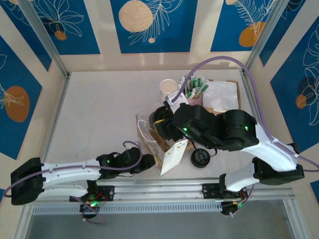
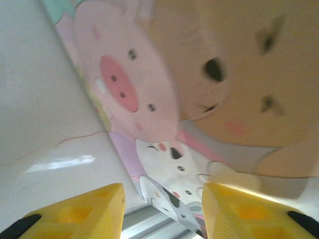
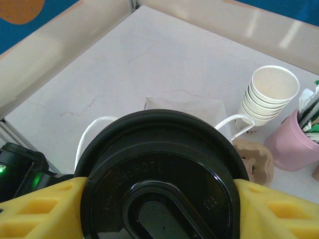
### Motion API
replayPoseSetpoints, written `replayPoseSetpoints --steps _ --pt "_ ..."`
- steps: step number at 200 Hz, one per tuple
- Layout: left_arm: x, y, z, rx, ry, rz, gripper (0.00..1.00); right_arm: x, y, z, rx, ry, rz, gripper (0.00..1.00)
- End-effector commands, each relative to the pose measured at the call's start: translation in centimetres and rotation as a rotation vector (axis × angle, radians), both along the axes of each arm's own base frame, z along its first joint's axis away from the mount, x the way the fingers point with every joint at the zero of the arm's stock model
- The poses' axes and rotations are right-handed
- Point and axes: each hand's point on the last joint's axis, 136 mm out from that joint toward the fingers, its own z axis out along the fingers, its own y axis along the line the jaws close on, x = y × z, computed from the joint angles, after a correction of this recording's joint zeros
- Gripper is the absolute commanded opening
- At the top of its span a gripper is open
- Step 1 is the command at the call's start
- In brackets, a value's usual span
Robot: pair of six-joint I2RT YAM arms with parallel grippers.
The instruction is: Pack the takeout coffee
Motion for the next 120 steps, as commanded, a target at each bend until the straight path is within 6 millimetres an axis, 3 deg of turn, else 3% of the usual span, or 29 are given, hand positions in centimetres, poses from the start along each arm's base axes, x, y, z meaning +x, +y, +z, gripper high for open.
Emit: replayPoseSetpoints --steps 1,23,62,97,120 --pt "0.8 -1.1 1.8 -0.048 -0.026 0.038 0.45 0.1 0.2 0.2 0.01 0.003 -0.022 0.56" --pt "0.9 -0.2 2.0 -0.02 -0.039 0.055 0.45 0.1 0.7 -0.1 0.004 0.012 -0.022 0.56" --pt "1.2 3.1 2.3 0.071 -0.084 0.099 0.46 -0.4 1.7 0.0 0.008 -0.001 -0.009 0.55" --pt "1.5 6.8 3.8 0.202 -0.155 0.121 0.49 -1.4 2.0 1.2 0.017 -0.049 0.01 0.55" --pt "2.0 8.9 6.0 0.308 -0.23 0.116 0.51 -1.9 2.0 2.0 0.02 -0.079 0.015 0.55"
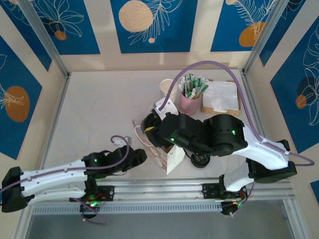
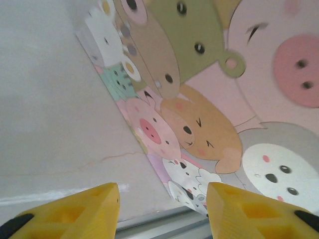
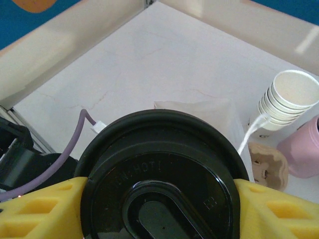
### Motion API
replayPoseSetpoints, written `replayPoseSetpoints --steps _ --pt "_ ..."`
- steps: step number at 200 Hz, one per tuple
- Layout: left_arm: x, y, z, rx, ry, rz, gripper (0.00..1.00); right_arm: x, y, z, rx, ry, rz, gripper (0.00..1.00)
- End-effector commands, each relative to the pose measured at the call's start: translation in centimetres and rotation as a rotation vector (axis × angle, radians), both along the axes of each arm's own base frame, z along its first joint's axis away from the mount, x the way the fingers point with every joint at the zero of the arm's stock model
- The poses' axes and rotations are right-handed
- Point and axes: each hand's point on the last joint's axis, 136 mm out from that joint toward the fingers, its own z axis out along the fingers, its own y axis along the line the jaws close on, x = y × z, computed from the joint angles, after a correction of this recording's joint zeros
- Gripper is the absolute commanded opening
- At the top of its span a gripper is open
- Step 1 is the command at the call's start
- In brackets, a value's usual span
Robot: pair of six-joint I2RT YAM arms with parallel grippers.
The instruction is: Pack the takeout coffee
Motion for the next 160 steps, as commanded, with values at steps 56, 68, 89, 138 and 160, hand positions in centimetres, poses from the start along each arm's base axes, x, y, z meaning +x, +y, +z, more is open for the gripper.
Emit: replayPoseSetpoints --steps 56,68,89,138,160 --pt "2.2 7.7 7.0 0.395 -0.208 0.02 0.57 1.0 -1.0 0.9 0.007 -0.049 -0.066 0.55" --pt "2.7 8.1 8.1 0.391 -0.225 0.013 0.59 1.4 -1.0 0.4 0.001 -0.031 -0.071 0.55" --pt "3.8 8.6 9.8 0.38 -0.234 -0.005 0.59 2.2 -0.6 -0.3 -0.008 -0.006 -0.069 0.54" --pt "7.1 10.5 13.3 0.394 -0.238 -0.018 0.62 2.8 2.0 0.3 -0.016 -0.031 -0.038 0.52" --pt "8.3 10.7 14.1 0.355 -0.233 -0.002 0.63 2.9 3.5 0.1 -0.035 -0.052 -0.036 0.51"
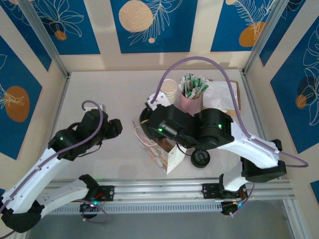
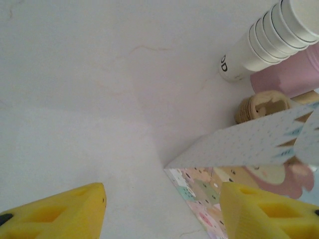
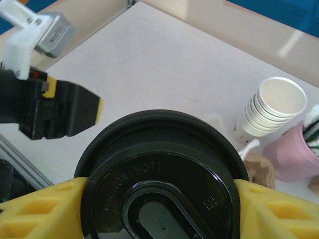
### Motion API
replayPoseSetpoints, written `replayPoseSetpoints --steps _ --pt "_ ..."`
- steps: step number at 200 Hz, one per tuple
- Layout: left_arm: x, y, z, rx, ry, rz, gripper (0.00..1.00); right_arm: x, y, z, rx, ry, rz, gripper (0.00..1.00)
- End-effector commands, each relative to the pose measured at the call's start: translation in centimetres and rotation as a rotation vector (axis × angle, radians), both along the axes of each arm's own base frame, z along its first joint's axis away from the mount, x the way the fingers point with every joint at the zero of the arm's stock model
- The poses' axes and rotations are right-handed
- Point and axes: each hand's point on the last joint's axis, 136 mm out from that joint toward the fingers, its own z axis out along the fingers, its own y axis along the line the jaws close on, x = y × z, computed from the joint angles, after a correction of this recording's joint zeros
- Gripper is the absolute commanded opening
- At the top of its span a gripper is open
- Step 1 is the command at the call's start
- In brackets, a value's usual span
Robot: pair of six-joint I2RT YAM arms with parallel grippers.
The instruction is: Pack the takeout coffee
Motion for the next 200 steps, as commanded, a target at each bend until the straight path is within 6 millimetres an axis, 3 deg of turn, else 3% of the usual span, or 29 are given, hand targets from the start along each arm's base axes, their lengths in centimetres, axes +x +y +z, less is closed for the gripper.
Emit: replayPoseSetpoints --steps 1,50,119,152,200 --pt "0.3 -0.3 0.7 -0.004 0.018 -0.086 0.63 0.0 1.8 1.0 0.022 -0.035 0.016 0.51" --pt "1.4 -0.4 1.4 -0.127 0.013 -0.068 0.63 1.3 3.4 1.3 0.088 -0.057 -0.02 0.52" --pt "1.3 0.6 1.2 -0.112 0.015 -0.037 0.63 2.6 5.0 1.3 0.163 -0.062 -0.052 0.52" --pt "1.1 0.7 1.5 -0.116 0.012 -0.038 0.63 3.7 5.8 0.3 0.244 0.033 -0.029 0.51" --pt "1.1 0.5 1.9 -0.102 0.017 -0.063 0.63 2.9 3.8 0.1 0.179 0.036 -0.058 0.51"
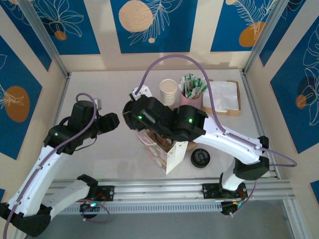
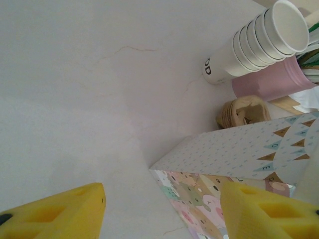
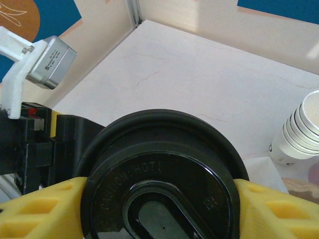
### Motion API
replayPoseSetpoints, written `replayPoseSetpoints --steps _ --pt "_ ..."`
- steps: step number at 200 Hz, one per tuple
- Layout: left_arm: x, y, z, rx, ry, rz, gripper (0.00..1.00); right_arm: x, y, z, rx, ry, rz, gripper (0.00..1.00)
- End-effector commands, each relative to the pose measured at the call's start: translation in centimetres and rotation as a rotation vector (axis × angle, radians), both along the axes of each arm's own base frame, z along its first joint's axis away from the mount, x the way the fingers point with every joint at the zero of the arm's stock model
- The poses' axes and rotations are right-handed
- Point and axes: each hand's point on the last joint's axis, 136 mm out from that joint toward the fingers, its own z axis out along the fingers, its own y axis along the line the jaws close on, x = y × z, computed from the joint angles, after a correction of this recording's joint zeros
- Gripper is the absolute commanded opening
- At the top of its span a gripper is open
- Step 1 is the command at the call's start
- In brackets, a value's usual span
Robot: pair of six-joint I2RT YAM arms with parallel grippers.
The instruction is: Pack the takeout coffee
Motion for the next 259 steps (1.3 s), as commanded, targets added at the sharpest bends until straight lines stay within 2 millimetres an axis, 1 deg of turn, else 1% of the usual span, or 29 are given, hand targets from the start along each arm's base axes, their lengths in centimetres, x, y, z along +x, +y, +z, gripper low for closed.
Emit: replayPoseSetpoints --steps 1,22,40,70,85,108,135,159,186,215,234,259 --pt "-0.2 -0.1 1.1 0.001 -0.015 -0.035 0.63 -1.2 -1.6 2.1 0.044 -0.003 -0.012 0.51" --pt "-0.1 -0.3 1.0 0.004 -0.011 -0.043 0.63 -2.0 -2.7 2.7 0.026 -0.029 -0.02 0.51" --pt "0.0 -0.6 1.0 -0.005 -0.01 -0.057 0.63 -2.2 -3.5 3.2 0.037 -0.042 -0.03 0.5" --pt "0.0 -1.2 0.7 -0.015 0.007 -0.084 0.63 -2.6 -4.0 4.0 0.059 -0.063 -0.027 0.5" --pt "0.0 -1.4 0.6 -0.017 0.013 -0.092 0.63 -2.5 -4.2 4.3 0.056 -0.079 -0.031 0.5" --pt "0.0 -1.3 0.6 -0.013 0.012 -0.093 0.63 -1.9 -5.4 4.2 0.013 -0.11 -0.077 0.5" --pt "0.1 -1.2 0.6 -0.004 0.008 -0.092 0.63 -1.6 -6.4 2.3 -0.062 -0.063 -0.095 0.5" --pt "0.1 -1.2 0.6 0.001 0.01 -0.093 0.63 -1.8 -6.8 0.6 -0.125 -0.005 -0.096 0.49" --pt "0.2 -1.3 0.5 -0.003 0.012 -0.095 0.63 -2.3 -5.9 -1.1 -0.183 0.049 -0.049 0.48" --pt "0.2 -1.4 0.6 -0.008 0.014 -0.095 0.63 -2.1 -5.1 -2.9 -0.276 0.088 -0.032 0.48" --pt "0.2 -1.6 0.4 -0.018 0.021 -0.098 0.63 -2.0 -4.3 -3.7 -0.321 0.102 -0.003 0.48" --pt "0.0 -1.8 -0.1 -0.032 0.033 -0.102 0.63 -1.6 -3.8 -4.1 -0.358 0.1 0.014 0.48"
